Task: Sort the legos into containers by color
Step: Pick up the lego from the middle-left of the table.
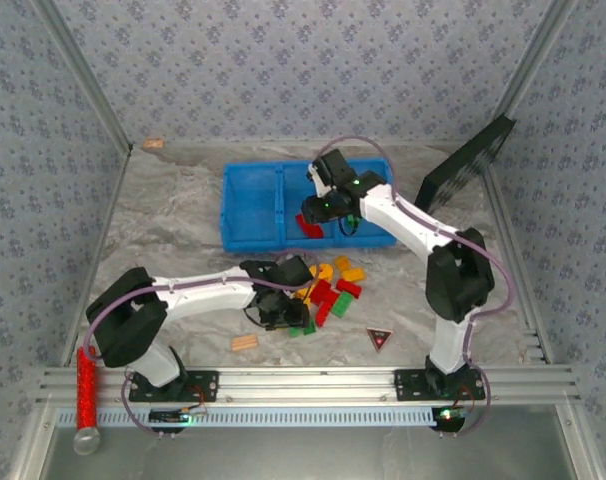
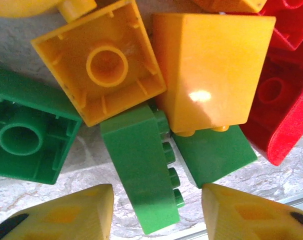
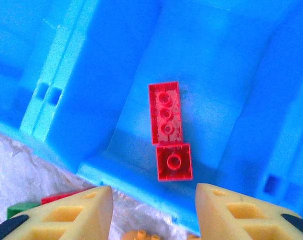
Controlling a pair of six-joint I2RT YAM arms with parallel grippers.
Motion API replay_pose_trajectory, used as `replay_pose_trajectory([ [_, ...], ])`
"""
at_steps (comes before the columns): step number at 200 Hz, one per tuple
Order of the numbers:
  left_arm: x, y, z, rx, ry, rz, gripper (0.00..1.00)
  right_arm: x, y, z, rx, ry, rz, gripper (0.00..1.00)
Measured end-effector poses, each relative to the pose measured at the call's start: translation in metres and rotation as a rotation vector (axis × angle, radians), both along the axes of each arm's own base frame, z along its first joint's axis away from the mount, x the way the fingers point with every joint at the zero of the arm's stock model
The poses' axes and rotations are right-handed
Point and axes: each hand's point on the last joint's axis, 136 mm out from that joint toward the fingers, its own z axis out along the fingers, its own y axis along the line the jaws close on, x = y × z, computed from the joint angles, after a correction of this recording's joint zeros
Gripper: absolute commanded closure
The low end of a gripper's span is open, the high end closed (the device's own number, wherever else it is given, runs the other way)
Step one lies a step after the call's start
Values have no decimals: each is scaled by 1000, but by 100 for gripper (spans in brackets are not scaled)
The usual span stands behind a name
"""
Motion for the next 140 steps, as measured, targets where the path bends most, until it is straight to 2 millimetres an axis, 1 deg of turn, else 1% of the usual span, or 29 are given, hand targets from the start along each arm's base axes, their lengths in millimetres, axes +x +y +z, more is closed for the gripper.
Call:
replay_pose_trajectory([
  [18,1,-1,0,-6,3,3,59,-14,-7,6,3,-8,2,52],
  [35,1,-3,1,-16,9,10,62,-28,-16,7,2,-2,0,51],
  [70,1,-6,-1,-56,45,29,69,-59,-45,7,-15,9,-42,51],
  [98,0,-6,0,-71,59,39,74,-77,-64,8,-20,15,-79,51],
  [117,0,-4,1,-70,53,41,75,-89,-76,3,-26,29,-99,51],
  [140,3,2,1,-43,33,49,75,-104,-89,-6,-36,58,-125,50],
])
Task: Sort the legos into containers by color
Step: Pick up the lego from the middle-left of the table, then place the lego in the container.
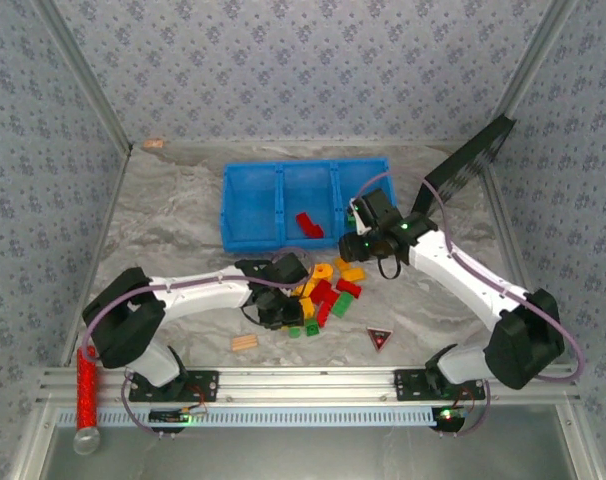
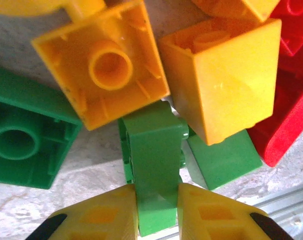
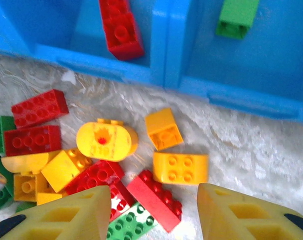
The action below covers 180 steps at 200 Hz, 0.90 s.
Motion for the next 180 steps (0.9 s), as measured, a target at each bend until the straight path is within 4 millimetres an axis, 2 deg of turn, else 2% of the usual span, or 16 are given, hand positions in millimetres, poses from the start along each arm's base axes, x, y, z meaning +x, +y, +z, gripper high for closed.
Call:
replay_pose_trajectory([
  [35,2,12,7,61,-10,-4,75,-18,-13,-13,-7,41,-31,50],
  [62,21,0,37,31,-63,-23,75,-35,-21,-27,14,80,-72,50],
  [104,79,-50,131,-125,-266,-86,75,-65,-29,-46,107,148,-174,47],
  [120,103,-72,157,-163,-347,-123,75,-73,-28,-53,159,165,-236,46],
  [133,121,-88,169,-176,-399,-154,76,-79,-26,-58,196,178,-282,44],
  [145,139,-103,172,-171,-438,-185,76,-84,-25,-61,228,183,-322,43],
  [180,189,-150,165,-157,-528,-261,76,-89,-20,-67,304,185,-441,41],
])
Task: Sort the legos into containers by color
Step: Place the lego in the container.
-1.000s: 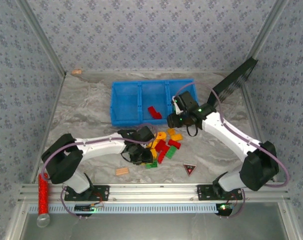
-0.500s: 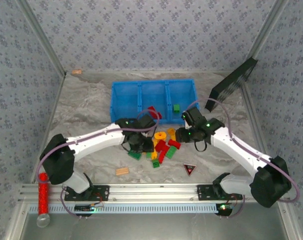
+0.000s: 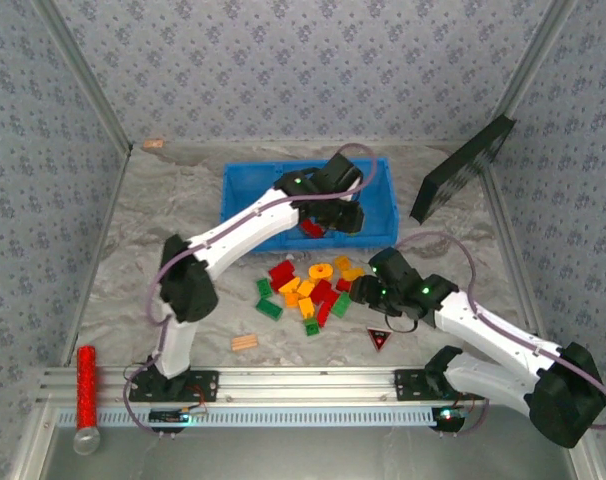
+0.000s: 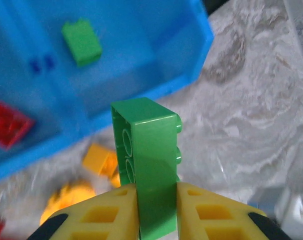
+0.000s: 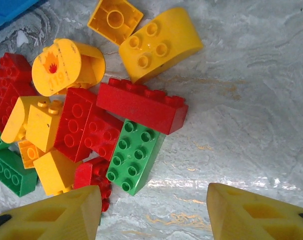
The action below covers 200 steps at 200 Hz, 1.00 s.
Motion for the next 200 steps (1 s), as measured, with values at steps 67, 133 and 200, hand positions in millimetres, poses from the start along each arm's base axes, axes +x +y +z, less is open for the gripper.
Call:
replay_pose_trajectory([
  [67,82,-49,-36,2,-115,-12,76,-1,10,-23,40,52,-127,40],
  [133,102,-40,-87,26,-30,27,75,3,17,-35,19,75,-164,40],
  [200,97,-45,-101,12,19,24,58,11,24,-47,5,103,-206,41],
])
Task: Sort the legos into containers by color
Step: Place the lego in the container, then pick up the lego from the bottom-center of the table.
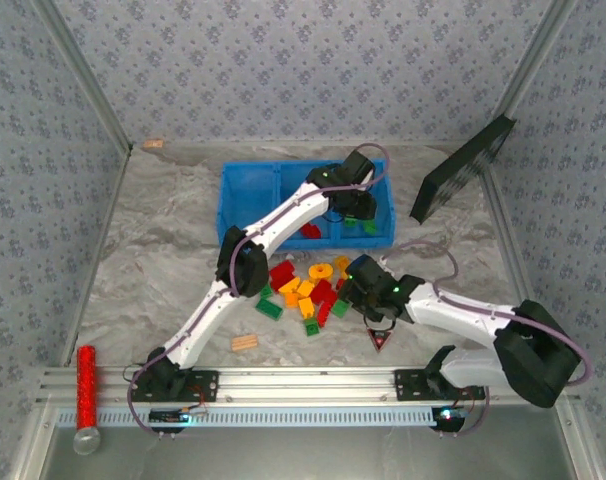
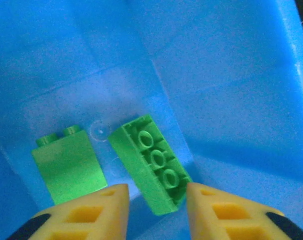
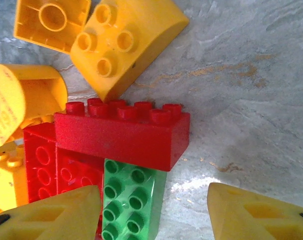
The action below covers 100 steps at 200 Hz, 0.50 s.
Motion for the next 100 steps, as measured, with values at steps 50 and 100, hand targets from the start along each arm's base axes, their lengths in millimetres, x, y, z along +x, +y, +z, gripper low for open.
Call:
replay_pose_trajectory([
  [50,-4,-4,0,-9,7,-11,55,4,7,-9,-1,17,-4,45],
  [100,-6,-10,5,-45,14,-33,53,7,13,-13,-9,30,-4,56],
])
